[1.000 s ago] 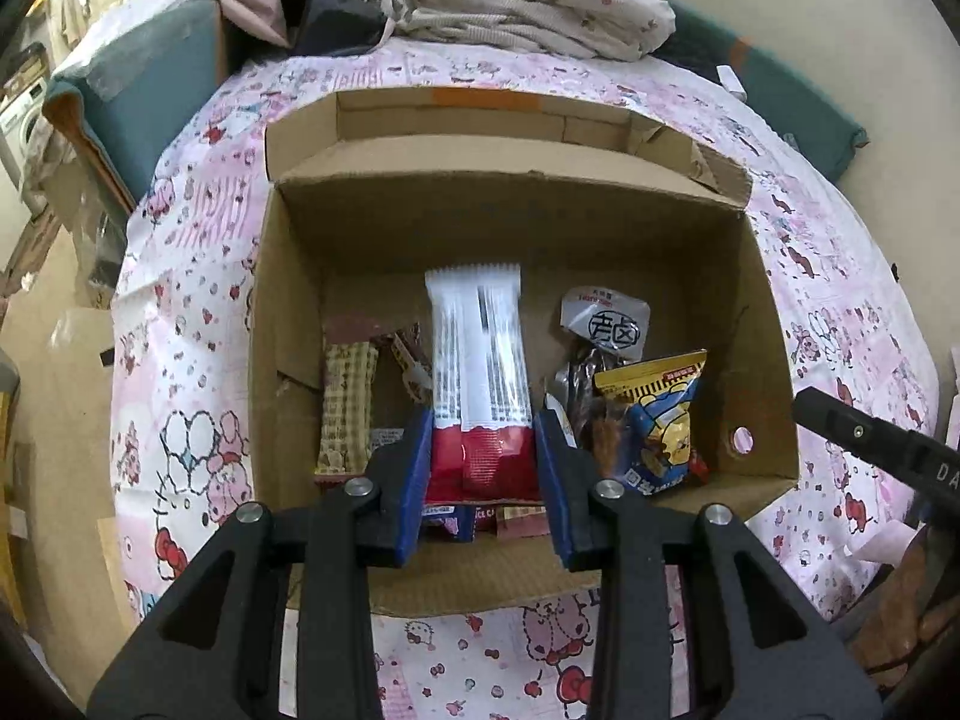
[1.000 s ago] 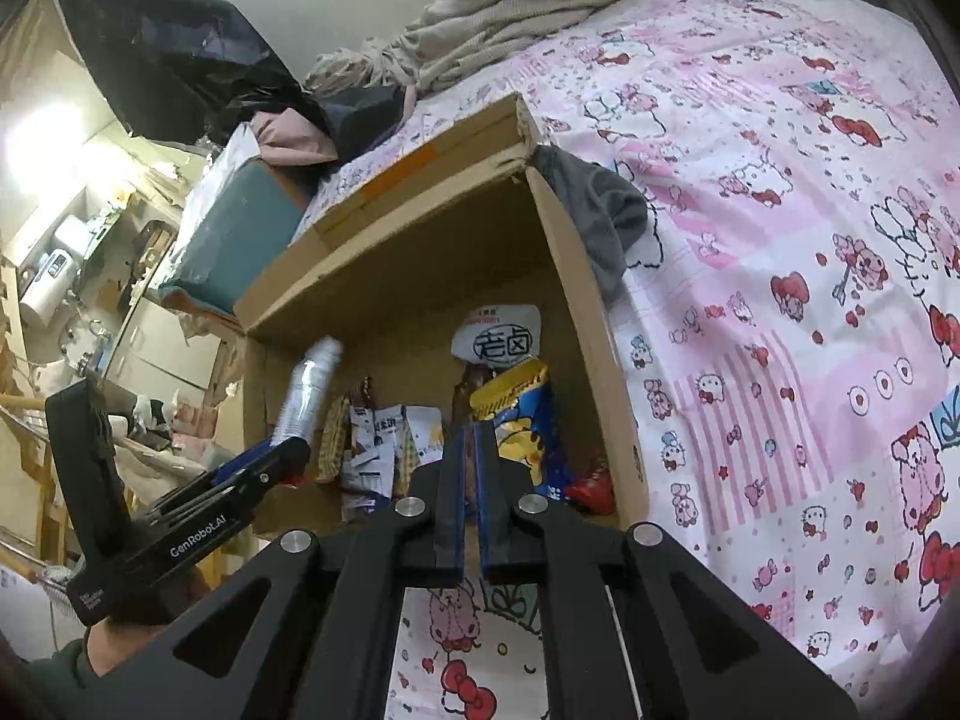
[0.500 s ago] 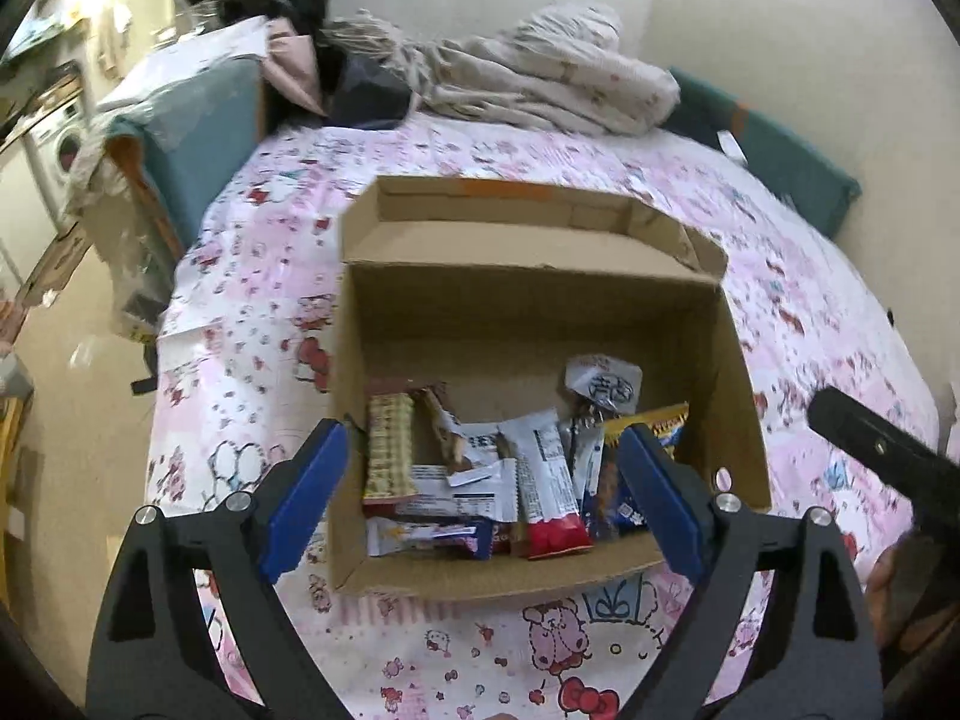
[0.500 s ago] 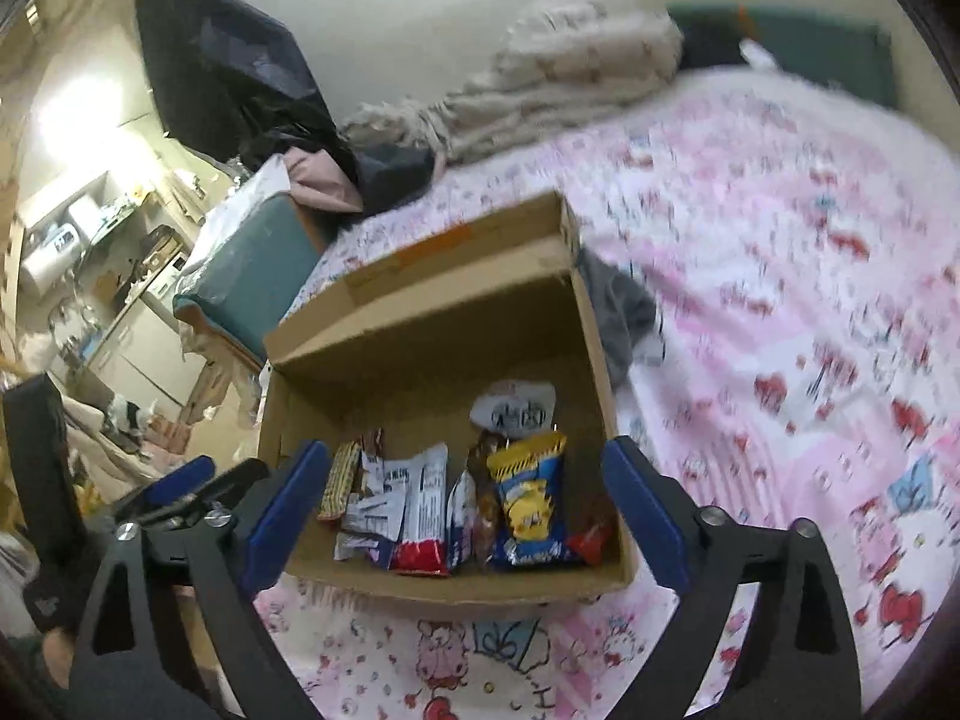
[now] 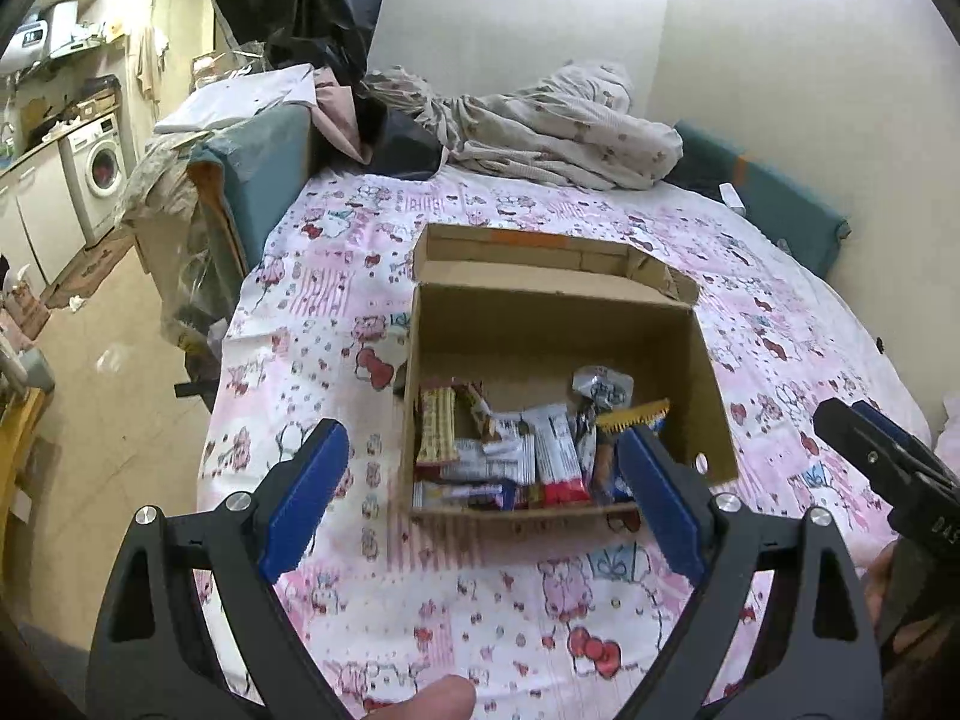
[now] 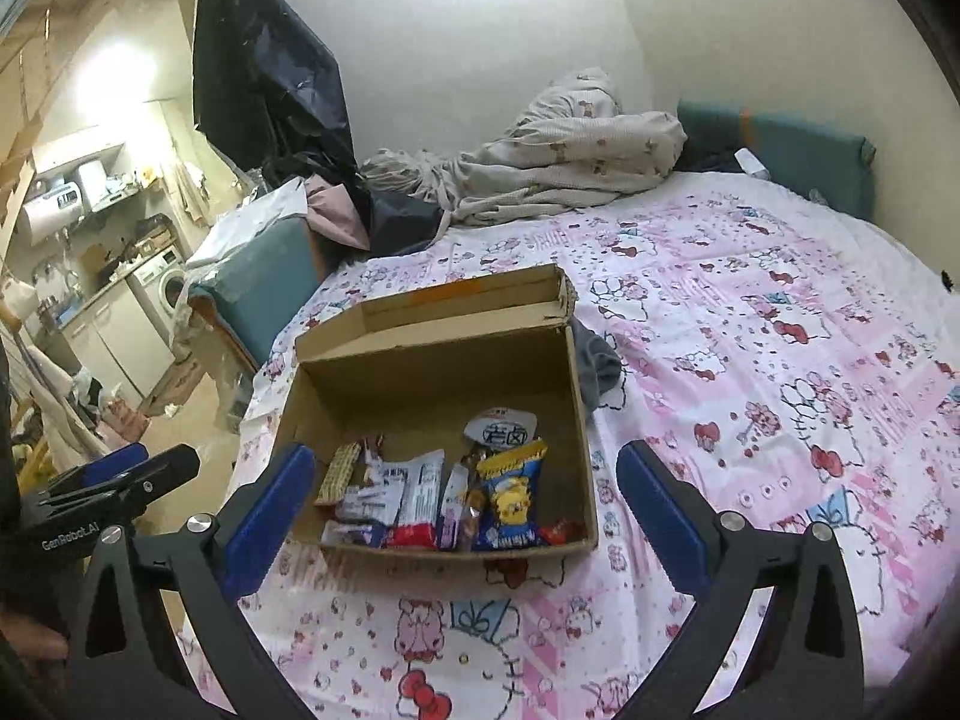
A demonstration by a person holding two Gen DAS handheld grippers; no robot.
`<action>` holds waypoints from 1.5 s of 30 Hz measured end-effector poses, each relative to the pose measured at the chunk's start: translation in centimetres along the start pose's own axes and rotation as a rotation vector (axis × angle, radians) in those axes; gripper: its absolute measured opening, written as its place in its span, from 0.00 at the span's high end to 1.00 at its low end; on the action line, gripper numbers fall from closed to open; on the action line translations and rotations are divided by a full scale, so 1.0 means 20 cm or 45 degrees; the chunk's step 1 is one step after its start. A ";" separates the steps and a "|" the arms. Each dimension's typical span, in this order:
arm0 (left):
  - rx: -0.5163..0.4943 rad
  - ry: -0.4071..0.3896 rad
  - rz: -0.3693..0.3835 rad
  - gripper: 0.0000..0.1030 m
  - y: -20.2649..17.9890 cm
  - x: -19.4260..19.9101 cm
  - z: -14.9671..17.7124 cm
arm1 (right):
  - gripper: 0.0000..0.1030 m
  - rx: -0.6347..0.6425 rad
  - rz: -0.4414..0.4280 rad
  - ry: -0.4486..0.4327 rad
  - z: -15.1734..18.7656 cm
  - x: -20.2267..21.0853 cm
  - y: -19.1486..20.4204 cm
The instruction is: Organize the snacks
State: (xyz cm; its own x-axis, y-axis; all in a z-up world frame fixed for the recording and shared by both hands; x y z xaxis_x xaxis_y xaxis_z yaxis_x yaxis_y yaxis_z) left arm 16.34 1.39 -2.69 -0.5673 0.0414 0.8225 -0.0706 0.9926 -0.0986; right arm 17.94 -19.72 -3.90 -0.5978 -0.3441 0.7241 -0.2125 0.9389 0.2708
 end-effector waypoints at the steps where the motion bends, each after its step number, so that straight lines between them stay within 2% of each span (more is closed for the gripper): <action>1: 0.001 0.000 -0.010 0.13 0.01 0.01 0.02 | 0.00 0.006 0.010 0.000 0.02 0.02 0.01; 4: 0.006 -0.011 -0.032 0.12 0.02 0.04 0.07 | 0.00 0.022 0.016 0.030 0.09 0.03 0.04; 7: -0.006 -0.033 -0.062 0.00 0.02 0.05 0.11 | 0.00 0.029 0.008 0.061 0.15 0.01 0.07; 9: -0.032 -0.031 -0.071 0.00 0.02 0.04 0.13 | 0.00 0.024 0.014 0.074 0.18 0.00 0.09; 12: -0.007 0.012 -0.074 0.00 0.04 0.01 0.16 | 0.00 0.047 0.049 0.088 0.21 -0.04 0.11; 18: -0.002 0.015 -0.077 0.00 0.05 -0.01 0.17 | 0.00 0.054 0.112 0.097 0.21 -0.09 0.09; 22: -0.012 0.034 -0.038 0.00 0.02 -0.03 0.19 | 0.00 0.031 0.136 0.102 0.21 -0.10 0.07; 45: -0.017 0.036 -0.037 0.00 0.01 -0.03 0.19 | 0.00 0.043 0.156 0.092 0.21 -0.09 0.07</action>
State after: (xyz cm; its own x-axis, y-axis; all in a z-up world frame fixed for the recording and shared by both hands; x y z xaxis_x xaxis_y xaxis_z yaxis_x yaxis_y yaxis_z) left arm 13.57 1.10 -5.42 -0.5414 0.0152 0.8406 -0.0755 0.9949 -0.0667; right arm 15.57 -17.79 -7.50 -0.5641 -0.2258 0.7943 -0.1680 0.9732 0.1573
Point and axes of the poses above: each gripper's, at about its wrist camera, not at the fingertips, and x roughly against the way its jaws point, y to its left, z to its underside, the point moved 9 cm from there along -x, roughly the way its jaws point, and after that the axes turned 13 degrees about y, right-handed, at the moved point
